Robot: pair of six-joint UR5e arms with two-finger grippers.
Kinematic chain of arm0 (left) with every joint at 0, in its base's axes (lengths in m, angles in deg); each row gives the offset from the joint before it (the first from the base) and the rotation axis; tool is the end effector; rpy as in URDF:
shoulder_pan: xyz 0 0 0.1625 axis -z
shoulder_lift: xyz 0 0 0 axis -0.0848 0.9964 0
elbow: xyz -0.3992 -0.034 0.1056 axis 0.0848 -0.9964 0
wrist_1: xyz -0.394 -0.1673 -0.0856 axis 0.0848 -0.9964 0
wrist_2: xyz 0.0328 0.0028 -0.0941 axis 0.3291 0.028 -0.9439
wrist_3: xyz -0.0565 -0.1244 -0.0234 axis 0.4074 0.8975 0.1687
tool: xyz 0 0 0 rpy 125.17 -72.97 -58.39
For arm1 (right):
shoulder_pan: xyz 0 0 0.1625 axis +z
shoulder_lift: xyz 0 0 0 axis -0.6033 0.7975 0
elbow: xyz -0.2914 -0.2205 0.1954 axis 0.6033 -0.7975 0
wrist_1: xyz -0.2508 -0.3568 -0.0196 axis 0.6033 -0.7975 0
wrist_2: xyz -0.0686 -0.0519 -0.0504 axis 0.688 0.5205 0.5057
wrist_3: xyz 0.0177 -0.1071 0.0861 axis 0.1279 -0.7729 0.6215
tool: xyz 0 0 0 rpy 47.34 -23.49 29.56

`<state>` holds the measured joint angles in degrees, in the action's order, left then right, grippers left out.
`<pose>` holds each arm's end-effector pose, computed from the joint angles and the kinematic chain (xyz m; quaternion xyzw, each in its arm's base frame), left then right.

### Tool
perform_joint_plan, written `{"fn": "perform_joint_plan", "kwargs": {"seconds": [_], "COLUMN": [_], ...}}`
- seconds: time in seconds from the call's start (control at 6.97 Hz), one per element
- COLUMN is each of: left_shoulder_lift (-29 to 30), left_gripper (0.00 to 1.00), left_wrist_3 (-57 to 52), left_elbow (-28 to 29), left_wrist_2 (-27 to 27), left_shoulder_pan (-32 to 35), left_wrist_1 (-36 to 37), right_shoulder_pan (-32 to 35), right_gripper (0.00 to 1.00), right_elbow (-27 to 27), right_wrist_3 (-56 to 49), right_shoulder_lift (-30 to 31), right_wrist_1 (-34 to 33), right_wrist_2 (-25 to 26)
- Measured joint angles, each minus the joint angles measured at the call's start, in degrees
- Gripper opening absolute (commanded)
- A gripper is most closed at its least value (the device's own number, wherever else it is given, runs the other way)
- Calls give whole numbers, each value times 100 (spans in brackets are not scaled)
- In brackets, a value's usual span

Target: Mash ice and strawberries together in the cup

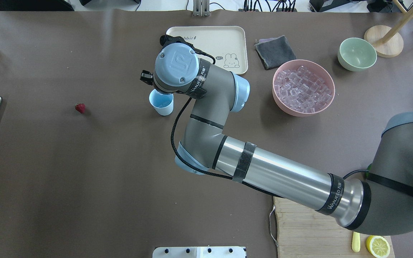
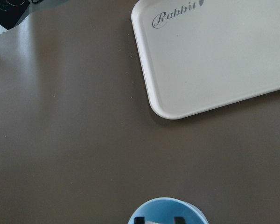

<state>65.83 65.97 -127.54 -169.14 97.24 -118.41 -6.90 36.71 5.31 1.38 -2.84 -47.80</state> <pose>-0.0493 -0.4735 0.6073 0.1623 0.4088 0.0084 0.8980 -0.6779 -0.5380 0.0848 0.1270 -0.5064 0.1738 0.8350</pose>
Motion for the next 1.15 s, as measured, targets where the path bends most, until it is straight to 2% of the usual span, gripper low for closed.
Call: {"fn": "perform_joint_plan", "kwargs": {"seconds": [0.29,0.43,0.57,0.72,0.86,1.0,1.15], "left_shoulder_lift": [12,42,107,222,421,748,1119], "left_gripper": [99,99,99,99,99,99,99], "left_wrist_3": [4,14,24,49,325,1068,1957], "left_elbow": [1,2,17,30,34,49,67], "left_wrist_2": [2,6,14,35,63,152,430], "left_shoulder_pan": [-1,-11,-46,-172,-441,-882,-1488], "left_wrist_1": [6,14,29,36,36,37,39], "right_shoulder_pan": [-29,81,359,834,1567,2443,3304], "right_gripper": [100,100,100,100,100,100,100], "right_elbow": [16,175,569,1297,2137,2570,2638], "right_wrist_3": [-15,-190,-551,-1063,-1921,-3034,-4259], "right_shoulder_lift": [12,56,277,890,1835,2672,3380], "right_wrist_1": [-61,-414,-959,-1432,-1686,-1771,-1778], "right_wrist_2": [75,-103,-546,-1220,-2043,-2853,-3538]}}
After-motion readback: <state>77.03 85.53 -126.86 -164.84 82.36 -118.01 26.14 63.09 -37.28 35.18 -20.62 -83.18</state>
